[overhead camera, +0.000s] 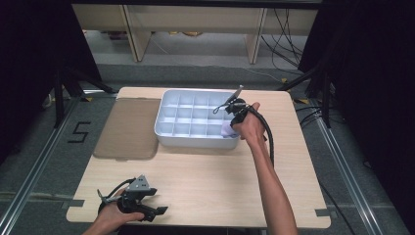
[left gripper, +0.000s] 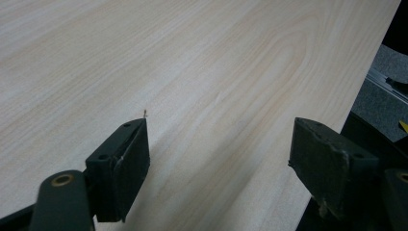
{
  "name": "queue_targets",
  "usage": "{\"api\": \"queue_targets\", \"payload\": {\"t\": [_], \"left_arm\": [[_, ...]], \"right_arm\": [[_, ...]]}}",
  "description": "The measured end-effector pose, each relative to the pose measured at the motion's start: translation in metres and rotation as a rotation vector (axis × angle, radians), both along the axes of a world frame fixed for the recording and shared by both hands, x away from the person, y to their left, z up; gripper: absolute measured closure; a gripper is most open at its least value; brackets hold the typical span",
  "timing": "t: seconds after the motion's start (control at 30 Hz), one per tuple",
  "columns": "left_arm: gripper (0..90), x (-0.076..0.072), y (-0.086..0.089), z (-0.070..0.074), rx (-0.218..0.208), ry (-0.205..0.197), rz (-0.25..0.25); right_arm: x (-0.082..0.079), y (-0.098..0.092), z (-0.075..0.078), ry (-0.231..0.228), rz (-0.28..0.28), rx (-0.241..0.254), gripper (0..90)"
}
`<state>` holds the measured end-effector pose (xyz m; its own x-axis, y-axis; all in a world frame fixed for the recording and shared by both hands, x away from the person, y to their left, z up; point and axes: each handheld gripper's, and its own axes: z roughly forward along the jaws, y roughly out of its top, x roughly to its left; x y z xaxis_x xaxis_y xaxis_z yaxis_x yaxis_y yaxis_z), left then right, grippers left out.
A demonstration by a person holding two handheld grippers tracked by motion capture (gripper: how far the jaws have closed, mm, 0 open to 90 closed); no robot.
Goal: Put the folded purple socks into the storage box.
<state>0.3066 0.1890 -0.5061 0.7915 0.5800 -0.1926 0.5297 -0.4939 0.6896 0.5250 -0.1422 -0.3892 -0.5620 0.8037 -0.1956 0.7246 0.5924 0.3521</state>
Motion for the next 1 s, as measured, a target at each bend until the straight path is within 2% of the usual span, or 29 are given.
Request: {"api": "queue_targets", "payload": {"t": [0.07,0.23,0.37,0.5,0.57,0.7,0.8,0.87,0.93,1.0], "left_arm": [[21.2,-0.001,-0.001,-0.001,-0.014,0.008,0.009],[21.2,-0.001,-0.001,-0.001,0.004,0.017,0.007],[21.2,-0.003,-0.004,-0.003,-0.004,0.028,0.004],[21.2,-0.003,-0.004,-0.003,0.007,0.023,-0.015],[21.2,-0.004,-0.005,-0.003,0.003,0.036,-0.001],[21.2,-0.004,-0.005,-0.004,0.001,0.042,0.001],[21.2,-0.003,-0.005,-0.004,0.005,0.044,-0.002],[21.2,-0.002,-0.004,-0.004,0.024,0.030,-0.011],[21.2,-0.002,-0.004,-0.004,0.013,0.036,-0.012],[21.2,-0.002,-0.004,-0.005,0.020,0.033,-0.012]], "right_arm": [[0.000,0.003,-0.001,-0.005,-0.005,-0.022,70.5],[0.002,0.006,-0.003,-0.006,-0.006,-0.055,70.5],[0.001,0.011,-0.006,-0.014,0.000,-0.089,70.5],[0.002,0.013,-0.007,-0.021,0.007,-0.107,70.5],[0.002,0.015,-0.008,-0.030,0.016,-0.125,70.4],[0.002,0.017,-0.012,-0.021,0.011,-0.124,70.4],[0.003,0.017,-0.014,-0.015,0.028,-0.138,70.4],[0.003,0.020,-0.016,-0.012,0.032,-0.148,70.3],[0.003,0.022,-0.018,-0.008,0.042,-0.145,70.3],[0.004,0.023,-0.020,0.001,0.041,-0.150,70.3]]}}
